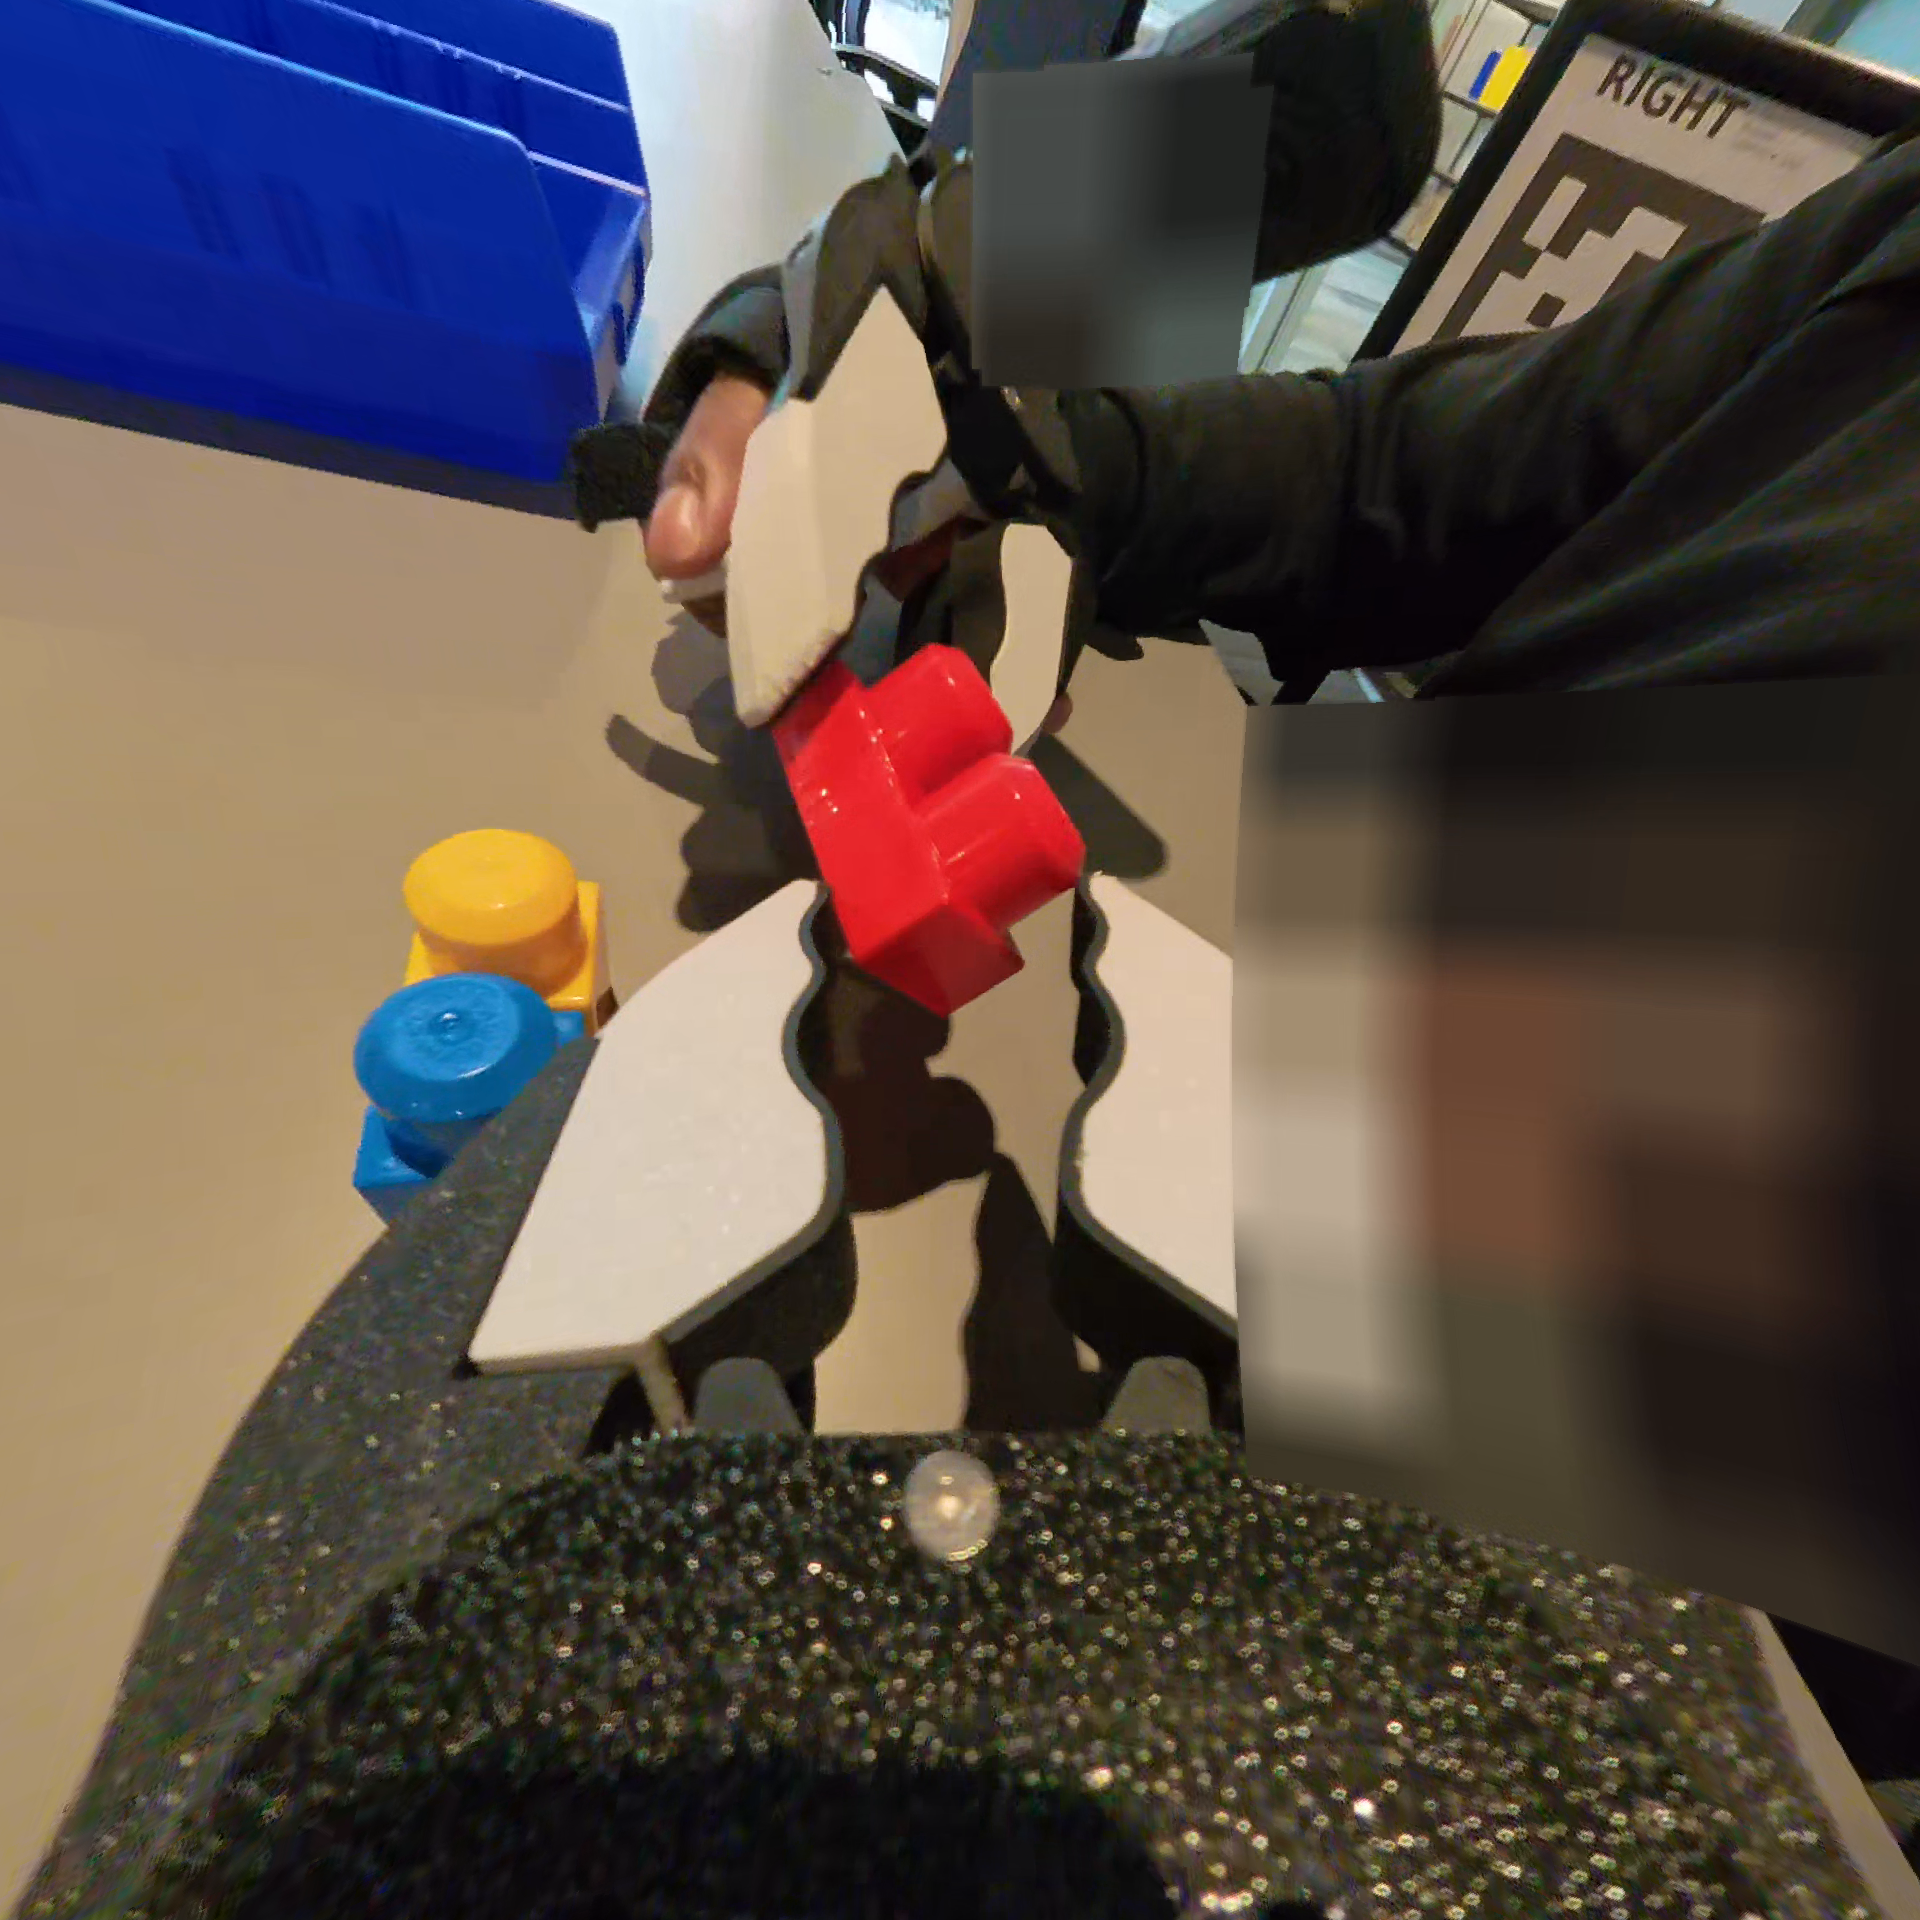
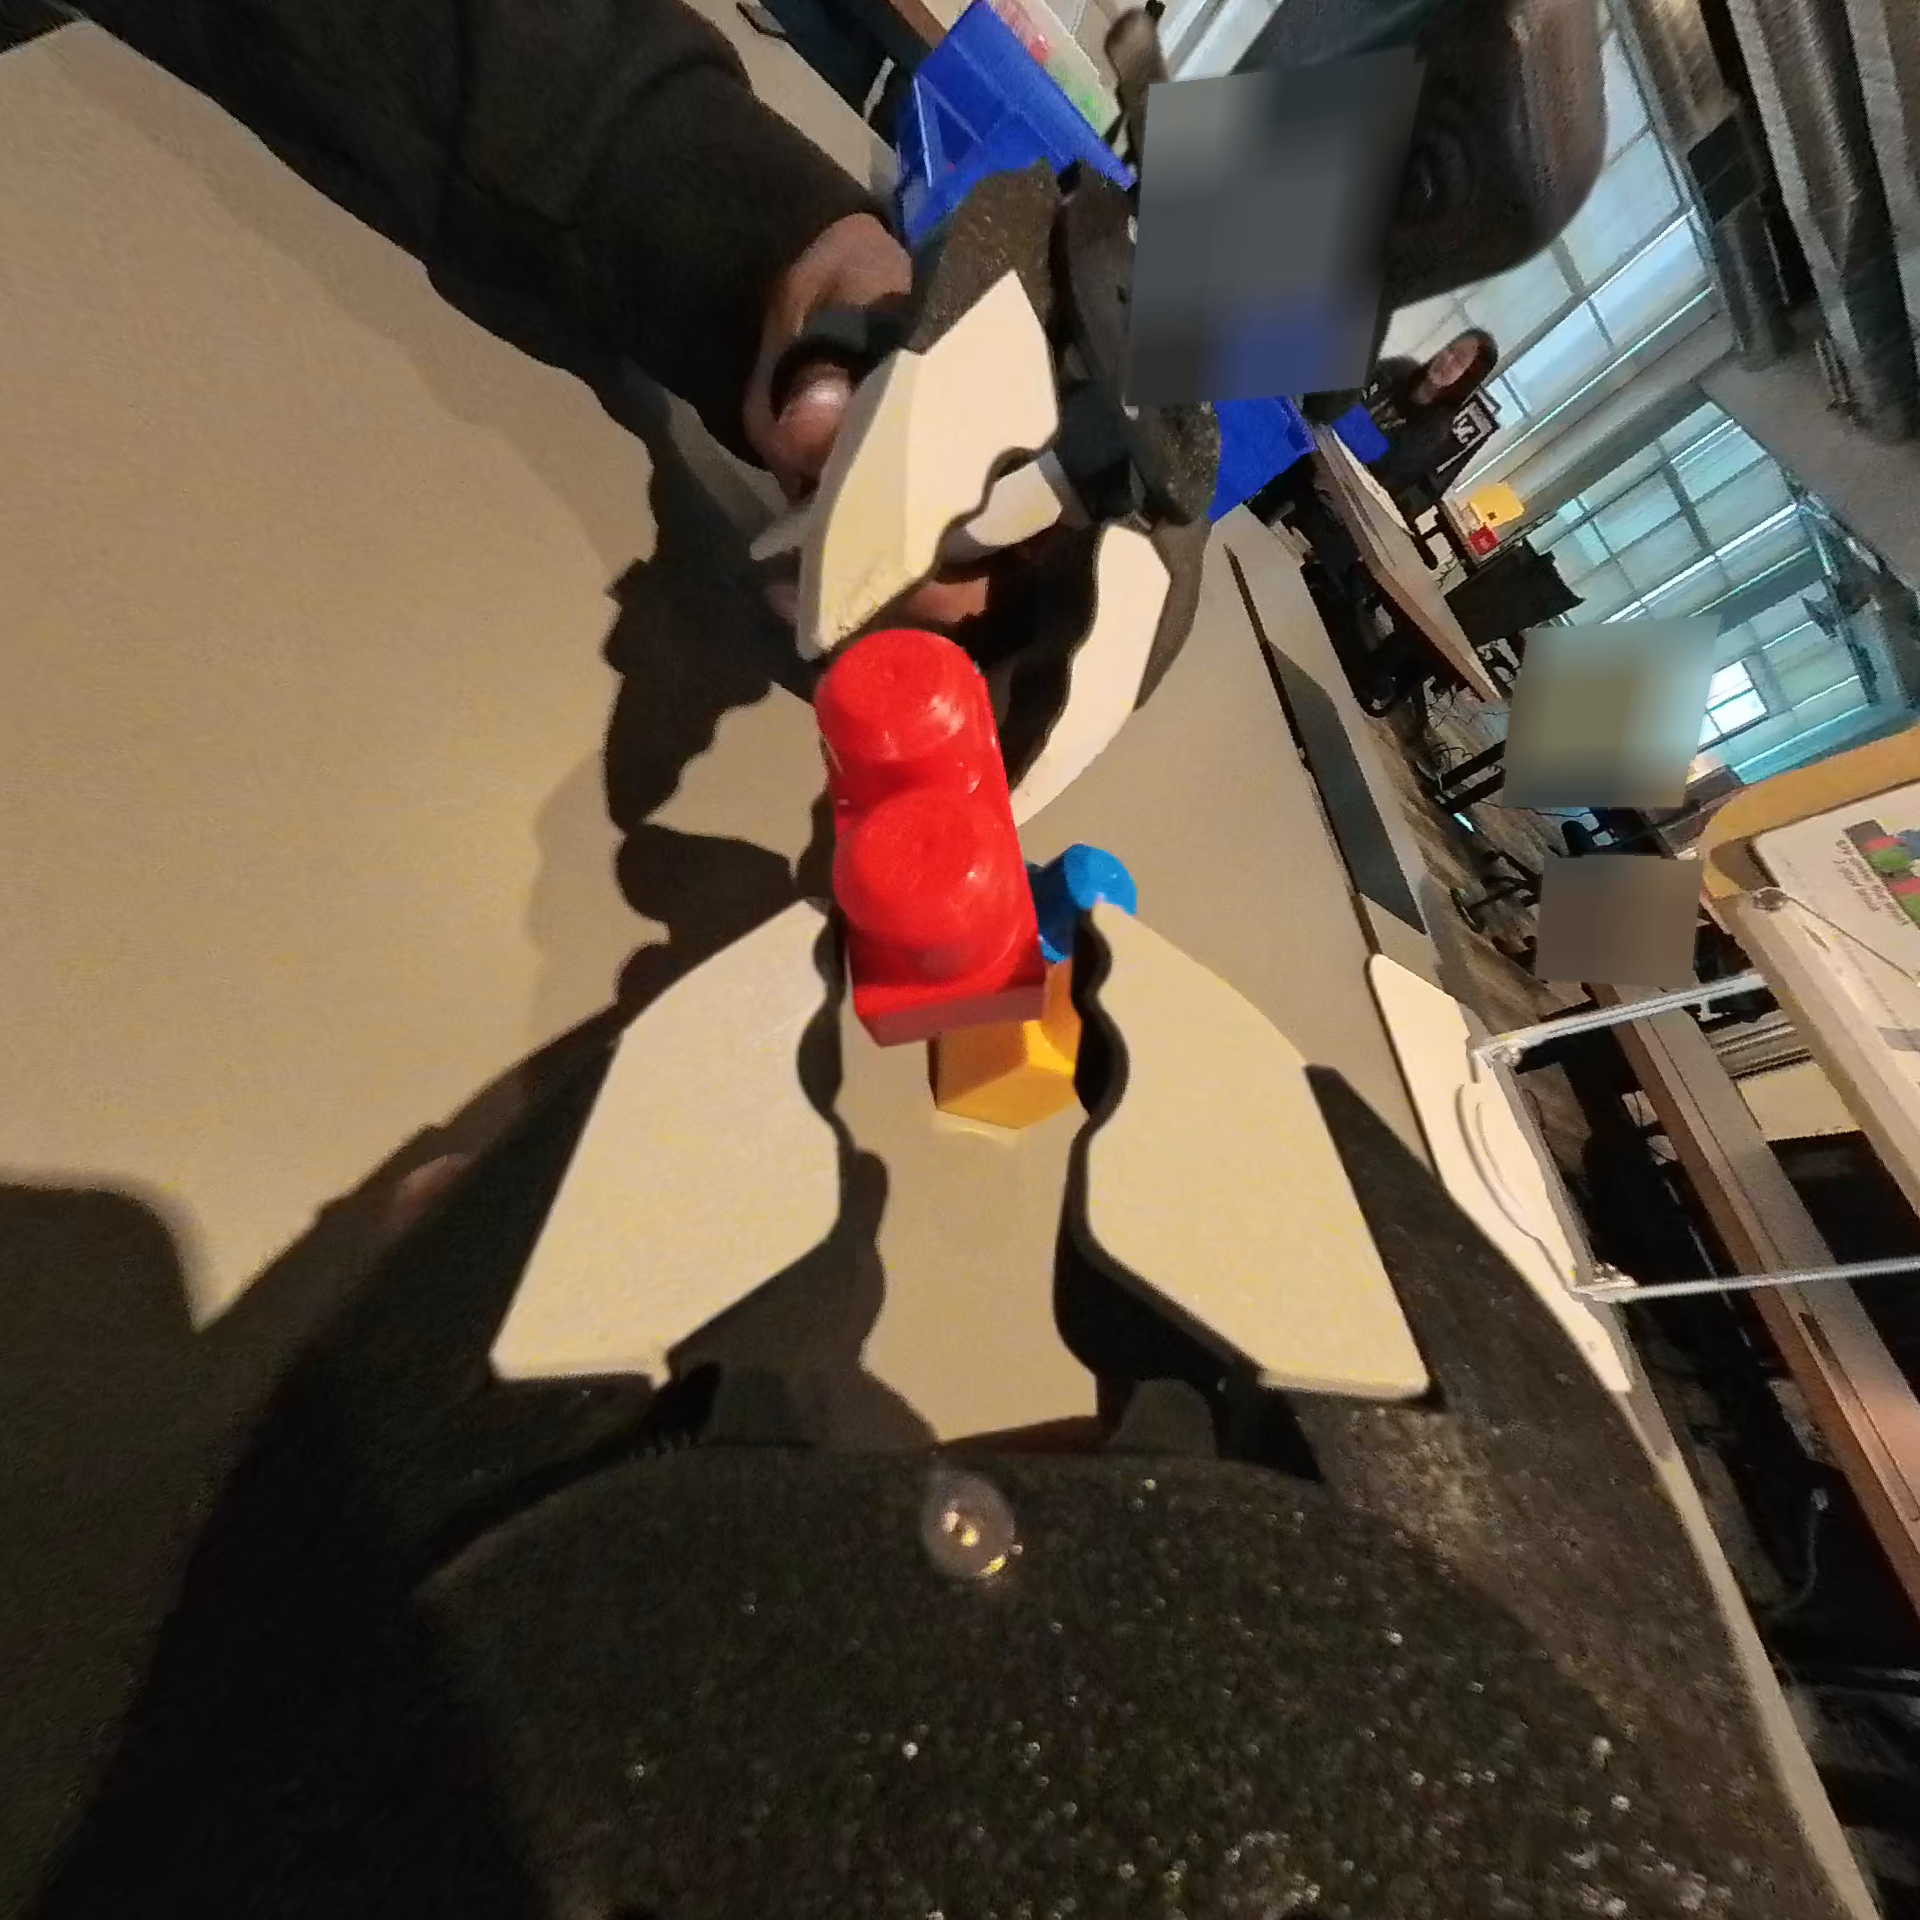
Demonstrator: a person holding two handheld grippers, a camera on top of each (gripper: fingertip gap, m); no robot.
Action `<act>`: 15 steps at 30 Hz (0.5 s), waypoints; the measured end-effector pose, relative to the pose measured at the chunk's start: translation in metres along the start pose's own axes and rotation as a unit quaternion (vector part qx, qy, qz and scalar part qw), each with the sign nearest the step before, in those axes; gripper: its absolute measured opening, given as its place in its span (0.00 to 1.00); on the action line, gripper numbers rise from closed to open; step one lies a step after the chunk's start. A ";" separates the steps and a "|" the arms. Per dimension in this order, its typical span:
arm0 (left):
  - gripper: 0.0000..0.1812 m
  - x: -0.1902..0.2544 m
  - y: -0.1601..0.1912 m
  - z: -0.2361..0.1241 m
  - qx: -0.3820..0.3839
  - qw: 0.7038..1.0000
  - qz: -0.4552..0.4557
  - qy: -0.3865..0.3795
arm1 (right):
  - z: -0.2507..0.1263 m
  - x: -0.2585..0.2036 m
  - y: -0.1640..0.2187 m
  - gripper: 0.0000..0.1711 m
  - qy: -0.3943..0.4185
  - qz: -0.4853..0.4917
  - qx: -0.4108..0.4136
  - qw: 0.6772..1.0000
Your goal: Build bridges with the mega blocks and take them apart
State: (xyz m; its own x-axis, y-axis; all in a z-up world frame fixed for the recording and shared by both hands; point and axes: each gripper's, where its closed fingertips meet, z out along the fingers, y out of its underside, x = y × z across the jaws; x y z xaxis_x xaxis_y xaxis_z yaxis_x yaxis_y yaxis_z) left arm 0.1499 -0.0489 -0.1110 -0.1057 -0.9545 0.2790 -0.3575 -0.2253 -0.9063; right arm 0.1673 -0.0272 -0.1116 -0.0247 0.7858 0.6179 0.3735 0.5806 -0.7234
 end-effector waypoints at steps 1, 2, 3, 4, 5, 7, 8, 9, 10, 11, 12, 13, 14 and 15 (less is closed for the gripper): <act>0.23 -0.001 -0.001 -0.001 0.005 1.000 -0.005 0.000 | 0.001 -0.001 0.001 0.22 -0.003 -0.002 -0.003 1.000; 0.23 -0.002 -0.001 -0.002 0.008 1.000 -0.010 0.003 | 0.002 -0.001 0.001 0.22 -0.002 -0.001 -0.007 1.000; 0.23 -0.002 0.000 -0.002 0.008 1.000 -0.013 0.005 | 0.003 -0.002 0.002 0.22 -0.003 0.001 -0.010 1.000; 0.23 -0.003 0.002 -0.002 0.006 1.000 -0.014 0.005 | 0.004 -0.002 0.003 0.22 -0.005 0.003 -0.015 1.000; 0.23 -0.003 0.003 -0.002 0.001 1.000 -0.013 0.004 | 0.005 -0.003 0.005 0.22 -0.009 0.004 -0.020 1.000; 0.23 -0.005 0.004 -0.001 -0.003 1.000 -0.006 -0.001 | 0.005 -0.004 0.007 0.21 -0.015 0.013 -0.025 0.999; 0.23 -0.006 0.005 -0.001 -0.006 1.000 0.003 -0.007 | 0.005 -0.005 0.007 0.22 -0.022 0.026 -0.025 0.999; 0.24 -0.007 0.004 -0.001 -0.006 1.000 0.019 -0.016 | 0.004 -0.005 0.007 0.21 -0.032 0.044 -0.023 0.998; 0.26 -0.009 0.001 -0.002 0.001 0.999 0.038 -0.028 | 0.004 -0.005 0.007 0.21 -0.038 0.062 -0.023 0.997; 0.27 -0.011 -0.004 -0.004 0.014 0.997 0.059 -0.046 | 0.003 -0.004 0.009 0.21 -0.042 0.078 -0.025 0.996; 0.29 -0.012 -0.010 -0.007 0.027 0.994 0.080 -0.063 | 0.003 -0.002 0.011 0.21 -0.044 0.096 -0.029 0.994; 0.31 -0.011 -0.015 -0.009 0.038 0.991 0.100 -0.075 | 0.004 0.000 0.014 0.21 -0.046 0.117 -0.035 0.991; 0.31 -0.011 -0.020 -0.012 0.044 0.988 0.119 -0.088 | 0.004 0.000 0.016 0.21 -0.051 0.137 -0.037 0.989; 0.32 -0.012 -0.022 -0.013 0.043 0.983 0.140 -0.107 | 0.004 0.000 0.017 0.21 -0.056 0.154 -0.035 0.986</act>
State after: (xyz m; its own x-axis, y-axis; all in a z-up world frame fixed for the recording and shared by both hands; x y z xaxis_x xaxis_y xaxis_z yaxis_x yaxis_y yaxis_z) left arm 0.1467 -0.0295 -0.0898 0.0120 -0.9987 -0.0502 -0.2618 0.0453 -0.9641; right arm 0.1696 -0.0165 -0.1246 -0.0019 0.9433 0.3320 0.4416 0.2986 -0.8460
